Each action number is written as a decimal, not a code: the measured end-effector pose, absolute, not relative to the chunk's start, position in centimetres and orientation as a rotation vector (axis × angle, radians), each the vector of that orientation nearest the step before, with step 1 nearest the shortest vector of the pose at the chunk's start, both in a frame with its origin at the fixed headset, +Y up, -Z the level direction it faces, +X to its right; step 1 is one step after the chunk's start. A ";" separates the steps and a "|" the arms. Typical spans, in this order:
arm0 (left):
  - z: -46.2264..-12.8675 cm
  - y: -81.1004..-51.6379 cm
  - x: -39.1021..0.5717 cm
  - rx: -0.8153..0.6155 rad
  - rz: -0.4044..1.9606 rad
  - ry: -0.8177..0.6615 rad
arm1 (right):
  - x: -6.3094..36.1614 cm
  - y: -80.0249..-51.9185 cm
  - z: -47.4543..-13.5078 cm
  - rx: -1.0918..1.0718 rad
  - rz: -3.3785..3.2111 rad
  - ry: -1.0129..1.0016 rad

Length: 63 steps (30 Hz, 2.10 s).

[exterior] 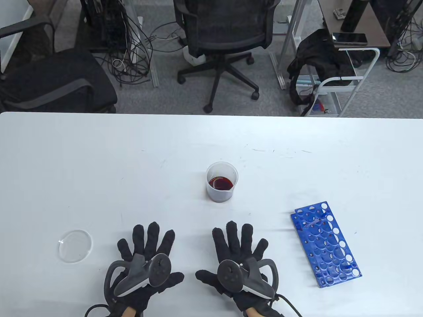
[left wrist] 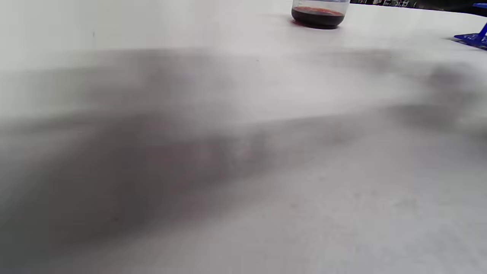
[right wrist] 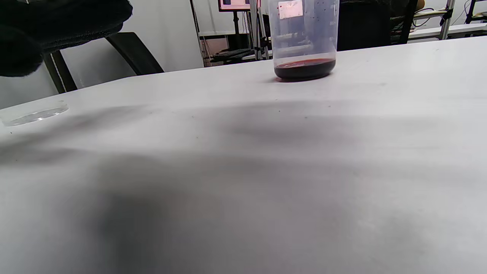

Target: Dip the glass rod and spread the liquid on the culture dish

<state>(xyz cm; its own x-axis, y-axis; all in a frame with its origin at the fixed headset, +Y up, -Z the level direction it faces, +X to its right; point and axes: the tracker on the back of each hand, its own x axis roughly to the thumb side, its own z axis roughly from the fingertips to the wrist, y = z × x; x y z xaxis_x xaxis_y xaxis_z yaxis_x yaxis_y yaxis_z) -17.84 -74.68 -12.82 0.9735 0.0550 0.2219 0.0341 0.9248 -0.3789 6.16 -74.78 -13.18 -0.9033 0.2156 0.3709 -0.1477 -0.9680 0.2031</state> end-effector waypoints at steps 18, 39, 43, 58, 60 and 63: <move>-12.7 -74.4 -17.7 -0.377 0.002 -0.238 | 5.9 -74.3 -12.9 0.596 2.891 0.248; -15.4 -72.3 -31.3 -0.246 0.024 0.237 | 6.8 -74.0 -12.8 0.545 2.848 0.231; -15.9 -73.0 -34.4 -0.248 -0.037 0.344 | 6.8 -74.0 -12.8 0.538 2.848 0.241; -17.1 -76.8 -39.3 -0.440 -0.039 0.519 | 7.2 -74.0 -12.9 0.513 2.837 0.247; -17.2 -76.8 -39.2 -0.434 -0.061 0.504 | 7.2 -74.0 -12.9 0.512 2.839 0.249; -17.3 -76.9 -38.8 -0.418 -0.061 0.477 | 7.2 -74.0 -12.8 0.510 2.843 0.253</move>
